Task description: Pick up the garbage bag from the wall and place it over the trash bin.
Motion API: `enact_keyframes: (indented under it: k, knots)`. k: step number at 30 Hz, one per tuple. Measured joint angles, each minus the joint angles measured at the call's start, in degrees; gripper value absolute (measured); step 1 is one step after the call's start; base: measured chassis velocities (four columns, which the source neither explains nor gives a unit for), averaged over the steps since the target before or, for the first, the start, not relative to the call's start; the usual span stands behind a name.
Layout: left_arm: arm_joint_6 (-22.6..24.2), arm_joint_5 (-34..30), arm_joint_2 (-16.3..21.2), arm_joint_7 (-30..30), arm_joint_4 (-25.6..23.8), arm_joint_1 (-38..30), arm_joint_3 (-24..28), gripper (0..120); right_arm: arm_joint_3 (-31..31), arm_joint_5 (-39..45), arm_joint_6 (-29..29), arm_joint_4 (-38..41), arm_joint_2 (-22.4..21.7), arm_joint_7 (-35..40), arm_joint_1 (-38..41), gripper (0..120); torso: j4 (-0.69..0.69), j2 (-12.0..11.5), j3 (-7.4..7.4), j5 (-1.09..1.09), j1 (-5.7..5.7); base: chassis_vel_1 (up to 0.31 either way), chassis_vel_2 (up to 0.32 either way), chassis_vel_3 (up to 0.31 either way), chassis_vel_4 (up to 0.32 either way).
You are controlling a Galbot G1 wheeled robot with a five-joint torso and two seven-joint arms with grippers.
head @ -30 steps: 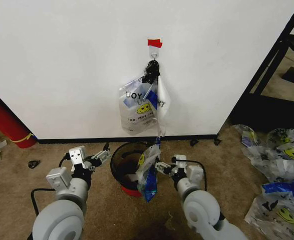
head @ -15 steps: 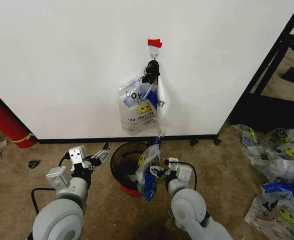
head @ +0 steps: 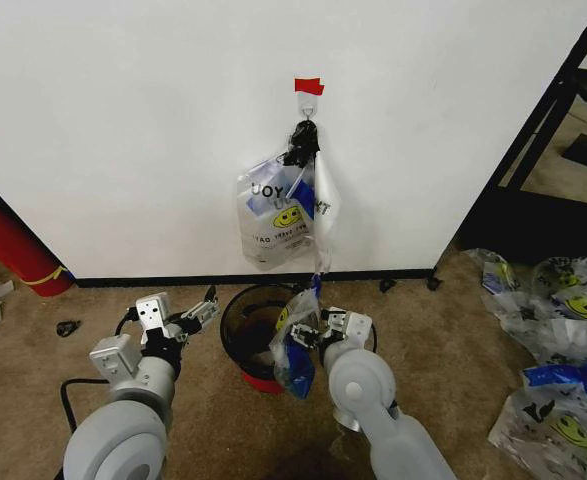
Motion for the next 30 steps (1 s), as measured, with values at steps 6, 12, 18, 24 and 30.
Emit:
enact_keyframes:
  k: [6,12,18,24,30]
  knots:
    - [-0.08,0.12,-0.26,-0.14,-0.2,0.19,0.04,100,-0.51,0.3,0.17,-0.69,0.54,1.88,0.18,90,0.0,0.0,0.0,0.0,0.0,0.0,0.0,0.0,0.0]
    - [-0.16,0.3,-0.43,-0.21,-0.27,0.48,0.39,100,-0.31,1.61,-0.07,-1.91,1.63,3.49,0.84,90,0.0,0.0,0.0,0.0,0.0,0.0,0.0,0.0,0.0]
    - [-0.19,0.46,-0.44,-0.21,-0.35,0.41,0.63,100,0.07,1.97,-0.15,-3.15,2.61,4.58,1.36,86,0.0,0.0,0.0,0.0,0.0,0.0,0.0,0.0,0.0]
    - [-0.28,0.54,-0.75,-0.32,-0.24,0.33,1.14,100,-0.24,1.68,-0.07,-3.6,3.54,5.13,1.42,69,0.0,0.0,0.0,0.0,0.0,0.0,0.0,0.0,0.0]
    - [-0.37,0.28,-0.54,-0.69,-0.32,0.41,1.24,100,-0.73,0.97,0.15,-4.34,4.52,5.68,1.38,49,0.0,0.0,0.0,0.0,0.0,0.0,0.0,0.0,0.0]
